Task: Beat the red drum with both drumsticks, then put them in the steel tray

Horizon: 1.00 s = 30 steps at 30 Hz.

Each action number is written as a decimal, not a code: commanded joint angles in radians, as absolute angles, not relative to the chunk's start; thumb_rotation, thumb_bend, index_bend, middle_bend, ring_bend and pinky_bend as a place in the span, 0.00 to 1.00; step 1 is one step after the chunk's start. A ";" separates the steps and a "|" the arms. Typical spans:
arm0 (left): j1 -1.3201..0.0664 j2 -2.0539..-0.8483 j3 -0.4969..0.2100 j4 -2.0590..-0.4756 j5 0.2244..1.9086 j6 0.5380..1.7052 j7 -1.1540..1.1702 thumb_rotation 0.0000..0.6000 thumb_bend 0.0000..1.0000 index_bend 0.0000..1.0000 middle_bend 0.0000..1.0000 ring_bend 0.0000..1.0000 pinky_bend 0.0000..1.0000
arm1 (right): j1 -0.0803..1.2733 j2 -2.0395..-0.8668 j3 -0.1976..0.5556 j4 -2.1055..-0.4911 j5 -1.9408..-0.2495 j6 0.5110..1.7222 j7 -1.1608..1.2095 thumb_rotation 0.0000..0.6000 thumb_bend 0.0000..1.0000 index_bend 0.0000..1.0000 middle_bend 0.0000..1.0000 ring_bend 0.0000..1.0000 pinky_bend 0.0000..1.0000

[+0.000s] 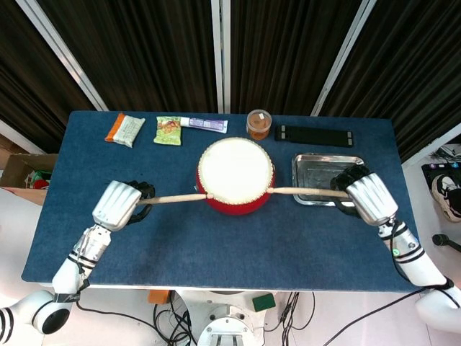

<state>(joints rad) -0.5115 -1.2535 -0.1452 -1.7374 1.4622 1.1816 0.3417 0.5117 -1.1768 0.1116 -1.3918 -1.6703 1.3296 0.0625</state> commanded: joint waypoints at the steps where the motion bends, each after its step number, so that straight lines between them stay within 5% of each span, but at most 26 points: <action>1: -0.590 -1.221 -0.200 -1.751 1.404 1.095 0.436 1.00 0.57 0.65 0.66 0.62 0.76 | 0.582 -1.111 0.170 -1.409 -1.604 1.224 0.057 1.00 0.84 0.69 0.64 0.41 0.43; 17: -0.812 -1.214 -0.279 -1.745 1.108 0.920 0.711 1.00 0.57 0.65 0.66 0.62 0.76 | 0.820 -1.158 0.165 -1.354 -1.540 0.831 -0.138 1.00 0.85 0.70 0.64 0.41 0.43; 30: -0.907 -1.344 -0.222 -1.645 0.968 0.918 0.802 1.00 0.57 0.65 0.66 0.62 0.78 | 0.808 -1.114 0.220 -1.410 -1.502 0.948 -0.106 1.00 0.85 0.70 0.64 0.41 0.43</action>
<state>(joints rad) -0.8995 -1.3354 -0.2258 -1.6491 0.9792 0.9060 0.7953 0.8117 -1.1224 0.2108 -1.4010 -1.5049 0.9382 -0.1161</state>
